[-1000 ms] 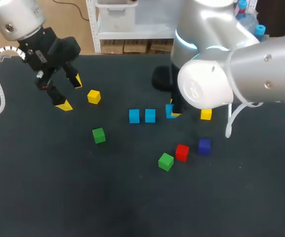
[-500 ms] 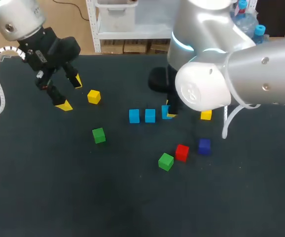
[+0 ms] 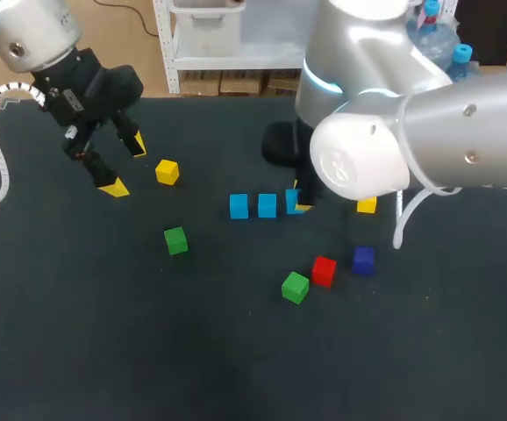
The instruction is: Place the blue cubes, place green cubes on the blue cubes, place the yellow cubes on the green cubes, then place the red cubes on the yellow cubes, and place purple cube on the red cubes.
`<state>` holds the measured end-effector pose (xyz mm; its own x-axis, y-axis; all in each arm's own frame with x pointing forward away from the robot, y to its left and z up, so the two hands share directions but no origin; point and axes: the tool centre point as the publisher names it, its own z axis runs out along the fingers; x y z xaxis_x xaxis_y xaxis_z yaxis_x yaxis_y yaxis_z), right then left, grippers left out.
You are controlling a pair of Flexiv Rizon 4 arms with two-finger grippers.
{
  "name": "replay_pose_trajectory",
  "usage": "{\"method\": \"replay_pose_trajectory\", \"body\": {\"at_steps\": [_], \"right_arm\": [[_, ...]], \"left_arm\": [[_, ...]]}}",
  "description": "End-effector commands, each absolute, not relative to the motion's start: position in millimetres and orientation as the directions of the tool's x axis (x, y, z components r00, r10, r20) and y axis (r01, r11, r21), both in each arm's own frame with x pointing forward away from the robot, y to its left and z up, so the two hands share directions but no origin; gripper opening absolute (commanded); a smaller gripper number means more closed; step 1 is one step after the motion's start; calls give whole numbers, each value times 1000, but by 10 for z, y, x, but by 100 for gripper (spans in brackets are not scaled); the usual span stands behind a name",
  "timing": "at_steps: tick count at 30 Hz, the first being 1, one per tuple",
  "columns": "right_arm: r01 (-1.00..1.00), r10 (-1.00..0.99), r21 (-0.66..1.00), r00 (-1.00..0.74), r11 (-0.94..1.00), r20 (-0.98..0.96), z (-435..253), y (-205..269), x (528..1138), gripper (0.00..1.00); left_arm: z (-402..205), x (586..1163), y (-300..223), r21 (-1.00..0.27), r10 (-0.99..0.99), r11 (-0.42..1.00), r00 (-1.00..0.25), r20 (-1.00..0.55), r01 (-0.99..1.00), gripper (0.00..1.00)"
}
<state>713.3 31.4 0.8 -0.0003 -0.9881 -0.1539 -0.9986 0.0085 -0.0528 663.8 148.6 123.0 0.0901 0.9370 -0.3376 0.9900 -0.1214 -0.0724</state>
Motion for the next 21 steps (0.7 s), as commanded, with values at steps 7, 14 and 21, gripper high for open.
{"method": "replay_pose_trajectory", "body": {"at_steps": [7,14,21], "right_arm": [[-999,-988,-48,6,1,-154,-26,319,7131,0],[-999,-988,-47,11,-4,-156,-38,310,7137,0],[-999,-987,-40,11,-5,-162,-46,317,7150,0]], "left_arm": [[1226,6633,1494,-70,936,-123,92,-339,990,100],[1226,6633,1494,-70,936,-123,92,-339,990,100],[1226,6633,1494,-70,936,-123,92,-339,990,100]]}}
